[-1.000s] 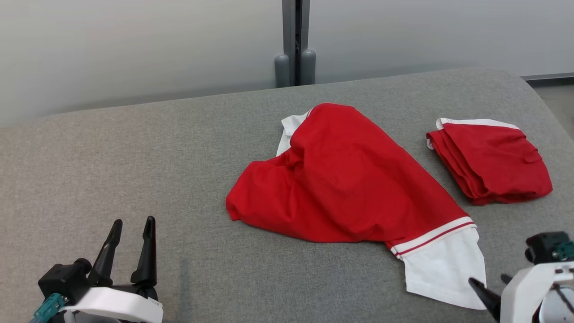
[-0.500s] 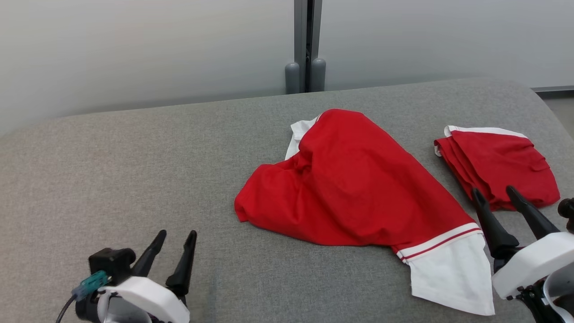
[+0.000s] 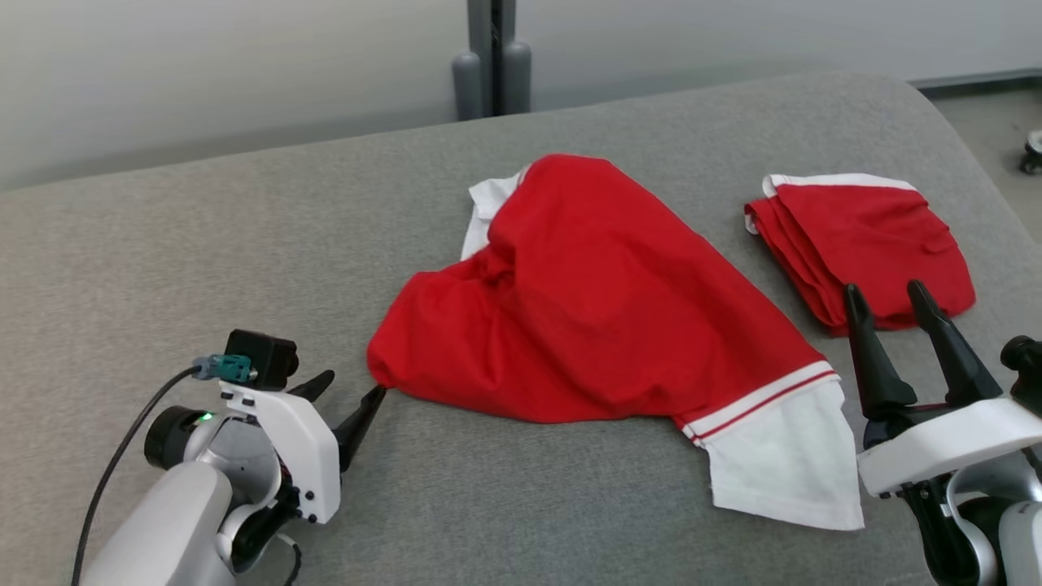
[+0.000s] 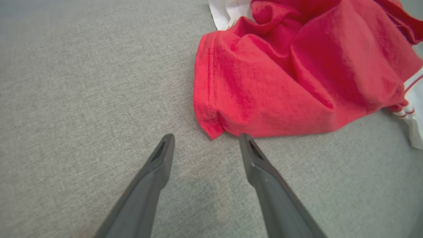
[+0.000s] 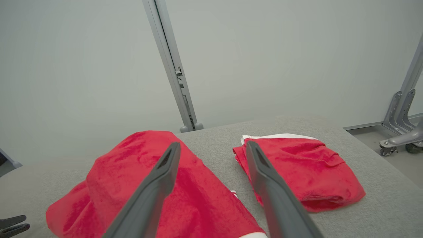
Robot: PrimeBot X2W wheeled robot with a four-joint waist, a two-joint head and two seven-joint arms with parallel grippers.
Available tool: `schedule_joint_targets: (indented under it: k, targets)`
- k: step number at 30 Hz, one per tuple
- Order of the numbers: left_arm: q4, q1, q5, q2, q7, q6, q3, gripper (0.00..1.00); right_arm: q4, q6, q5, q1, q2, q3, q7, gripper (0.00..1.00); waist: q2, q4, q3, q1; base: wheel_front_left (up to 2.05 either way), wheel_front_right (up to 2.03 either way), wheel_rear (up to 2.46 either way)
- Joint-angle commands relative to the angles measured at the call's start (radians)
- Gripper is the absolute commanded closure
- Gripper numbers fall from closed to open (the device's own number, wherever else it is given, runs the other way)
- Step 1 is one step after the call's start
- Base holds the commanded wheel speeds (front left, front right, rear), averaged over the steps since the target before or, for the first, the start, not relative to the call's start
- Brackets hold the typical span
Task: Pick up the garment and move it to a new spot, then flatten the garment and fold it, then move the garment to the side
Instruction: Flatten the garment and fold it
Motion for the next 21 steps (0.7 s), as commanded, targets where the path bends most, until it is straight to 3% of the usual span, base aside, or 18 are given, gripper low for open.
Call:
schedule_joint_targets:
  k: [1, 11, 12, 14, 21]
  targets:
    - [0.018, -0.031, -0.018, 0.013, 0.008, -0.002, -0.023, 0.00, 0.009, 0.000, -0.007, -0.016, 0.001, 0.003, -0.019, 0.00, 0.0000, -0.033, 0.031, 0.0000, 0.00, 0.00, 0.00]
    - [0.133, -0.158, -0.121, 0.064, -0.033, -0.002, -0.174, 0.00, 0.049, 0.000, -0.015, -0.036, 0.018, 0.017, -0.071, 0.00, 0.0000, -0.079, 0.074, 0.0000, 0.00, 0.00, 0.00]
    - [0.136, -0.167, -0.135, 0.063, -0.039, -0.002, -0.190, 0.04, 0.051, 0.000, -0.016, -0.037, 0.019, 0.018, -0.072, 0.00, 0.0000, -0.079, 0.075, 0.0000, 0.00, 0.00, 0.00]
    - [0.132, -0.184, -0.158, 0.068, -0.056, -0.002, -0.220, 1.00, 0.056, 0.000, -0.015, -0.039, 0.019, 0.020, -0.073, 0.00, 0.0000, -0.077, 0.074, 0.0000, 0.00, 0.00, 0.00]
    - [0.079, -0.206, -0.243, 0.102, -0.059, -0.002, -0.310, 1.00, 0.081, 0.000, -0.017, -0.030, 0.020, 0.021, -0.080, 0.00, 0.0000, -0.056, 0.044, 0.0000, 0.00, 0.00, 0.00]
